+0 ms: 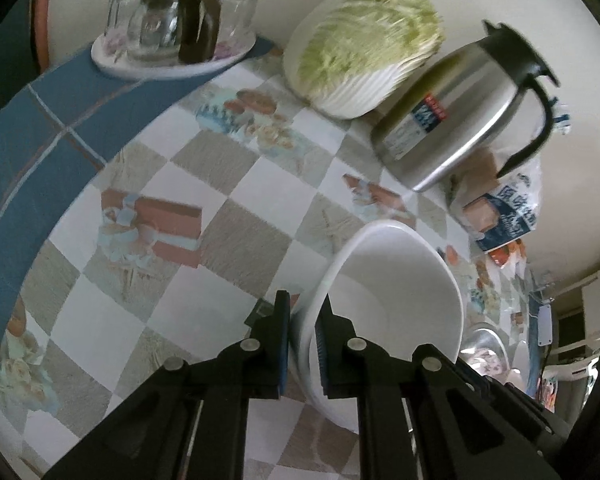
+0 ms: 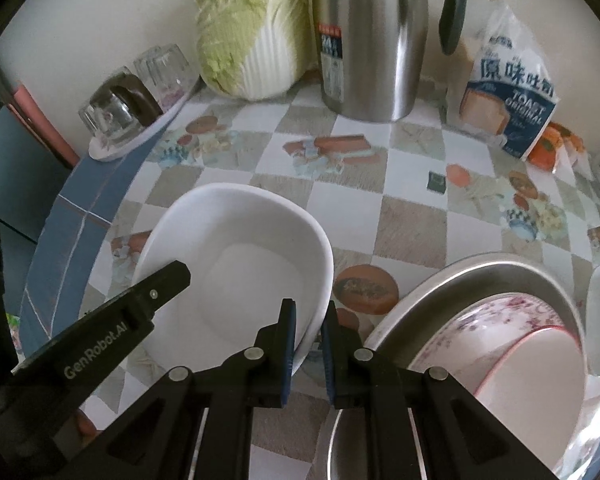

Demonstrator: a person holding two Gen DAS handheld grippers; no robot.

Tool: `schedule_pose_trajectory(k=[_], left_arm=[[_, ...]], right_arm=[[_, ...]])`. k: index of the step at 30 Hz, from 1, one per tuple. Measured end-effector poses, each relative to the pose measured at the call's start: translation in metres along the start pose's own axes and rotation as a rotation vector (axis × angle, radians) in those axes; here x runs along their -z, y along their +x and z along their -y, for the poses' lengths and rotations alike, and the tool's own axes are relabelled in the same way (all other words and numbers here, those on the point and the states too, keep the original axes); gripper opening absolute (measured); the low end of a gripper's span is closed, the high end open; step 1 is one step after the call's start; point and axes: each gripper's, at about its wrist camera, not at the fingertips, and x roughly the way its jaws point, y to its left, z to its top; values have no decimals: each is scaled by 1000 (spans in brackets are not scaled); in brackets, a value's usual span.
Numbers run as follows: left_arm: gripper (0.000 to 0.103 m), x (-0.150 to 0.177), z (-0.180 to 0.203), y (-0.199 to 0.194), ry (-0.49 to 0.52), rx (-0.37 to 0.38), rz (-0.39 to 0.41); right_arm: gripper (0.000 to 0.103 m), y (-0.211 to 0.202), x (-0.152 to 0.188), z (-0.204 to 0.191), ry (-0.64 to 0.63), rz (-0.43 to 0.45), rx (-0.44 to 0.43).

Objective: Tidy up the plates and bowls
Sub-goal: 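Lift the white square bowl with both tools and carry it over the basin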

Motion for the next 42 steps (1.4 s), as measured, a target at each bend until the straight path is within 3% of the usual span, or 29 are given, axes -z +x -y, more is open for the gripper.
schedule_pose_trajectory(k=[12,23,30,42], left_arm=[[12,6,45,-64,122,35,115],[12,32,83,-95,260,10,162],[12,46,103,-98,312,35,151],[12,69,140,-84,388,15,110]], right_arm=[[13,-72,9,21,53,149,-51],[13,-120,33,41,93,268,-65],[13,-135,47,66,145,308,-82],[14,-140,69,107,229,328,-97]])
